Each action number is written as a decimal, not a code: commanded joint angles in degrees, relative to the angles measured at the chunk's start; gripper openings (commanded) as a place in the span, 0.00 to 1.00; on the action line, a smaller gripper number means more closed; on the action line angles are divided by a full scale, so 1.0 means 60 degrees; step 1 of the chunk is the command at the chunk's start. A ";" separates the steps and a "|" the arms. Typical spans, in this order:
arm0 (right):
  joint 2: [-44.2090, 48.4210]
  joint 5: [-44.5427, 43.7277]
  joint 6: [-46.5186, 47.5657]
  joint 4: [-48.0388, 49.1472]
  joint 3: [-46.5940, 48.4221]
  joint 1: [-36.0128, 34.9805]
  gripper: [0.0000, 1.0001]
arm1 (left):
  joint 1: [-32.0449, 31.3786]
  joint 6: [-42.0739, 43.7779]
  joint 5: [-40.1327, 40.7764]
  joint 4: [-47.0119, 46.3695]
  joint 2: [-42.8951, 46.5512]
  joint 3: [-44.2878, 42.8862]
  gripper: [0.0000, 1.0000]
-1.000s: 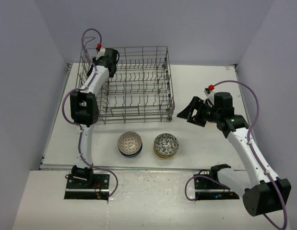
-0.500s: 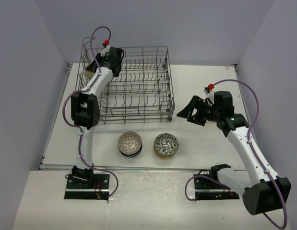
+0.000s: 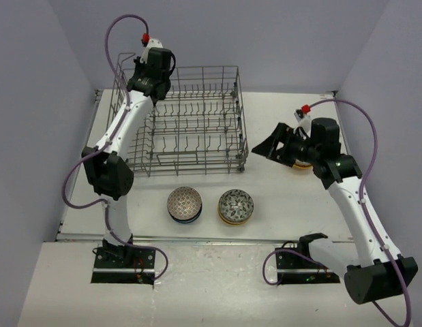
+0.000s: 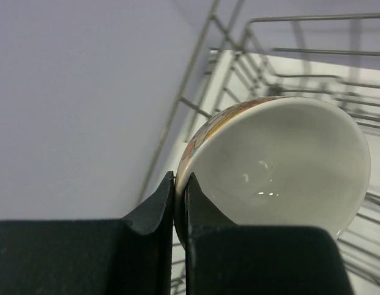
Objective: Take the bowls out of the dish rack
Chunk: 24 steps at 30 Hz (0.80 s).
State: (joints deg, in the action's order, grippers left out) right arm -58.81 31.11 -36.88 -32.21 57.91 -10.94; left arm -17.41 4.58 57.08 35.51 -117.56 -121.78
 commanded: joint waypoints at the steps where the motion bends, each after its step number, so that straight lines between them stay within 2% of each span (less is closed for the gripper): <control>1: -0.0042 -0.0101 0.0112 0.0037 0.1741 -0.0095 0.80 | -0.0802 -0.2299 -0.2901 0.0951 0.1778 -0.0696 0.00; 2: -0.0217 -0.0335 0.0127 -0.0124 0.2107 -0.0255 0.80 | -0.1414 -0.2722 -0.3545 0.1126 0.2114 -0.0579 0.00; 4: -0.0408 -0.1227 0.0229 -0.0695 0.3265 -0.0562 0.80 | -0.2192 -0.3149 -0.4017 0.1521 0.2205 -0.0753 0.00; 5: -0.0539 -0.1593 0.0345 -0.0914 0.3689 -0.0927 0.81 | -0.2965 -0.3644 -0.4397 0.1959 0.2191 -0.0826 0.00; 8: -0.1242 -0.3232 0.0638 -0.2158 0.5431 -0.1601 0.81 | -0.4198 -0.4742 -0.5581 0.2824 0.1972 -0.1236 0.00; 9: -0.1635 -0.4310 0.0755 -0.2785 0.6248 -0.1749 0.81 | -0.4391 -0.4965 -0.5906 0.2958 0.1942 -0.1266 0.00; 11: -0.2091 -0.5342 0.1282 -0.3839 0.7043 -0.2188 0.81 | -0.4816 -0.5537 -0.6783 0.3106 0.1883 -0.1150 0.00; 12: -0.2587 -0.6318 0.1458 -0.4267 0.7831 -0.2263 0.81 | -0.4920 -0.5626 -0.6963 0.3091 0.1897 -0.1048 0.00; 14: -0.2883 -0.7130 0.1809 -0.5159 0.8364 -0.2366 0.80 | -0.5110 -0.5801 -0.7110 0.3047 0.2000 -0.0784 0.00; 16: -0.2725 -0.8008 0.1971 -0.5384 0.8542 -0.2352 0.79 | -0.5126 -0.5846 -0.7126 0.3076 0.2029 -0.0696 0.00; 19: -0.2518 -0.8393 0.2206 -0.5705 0.8352 -0.2366 0.75 | -0.5111 -0.5875 -0.7286 0.3135 0.2146 -0.0681 0.00; 24: -0.2621 -0.6653 0.2266 -0.5722 0.7358 -0.2366 0.62 | -0.5126 -0.5993 -0.7682 0.2739 0.2571 0.0007 0.00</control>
State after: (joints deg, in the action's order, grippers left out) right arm -74.63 -11.88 -24.86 -64.14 104.88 -24.80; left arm -48.01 -28.84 13.82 56.31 -106.83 -122.32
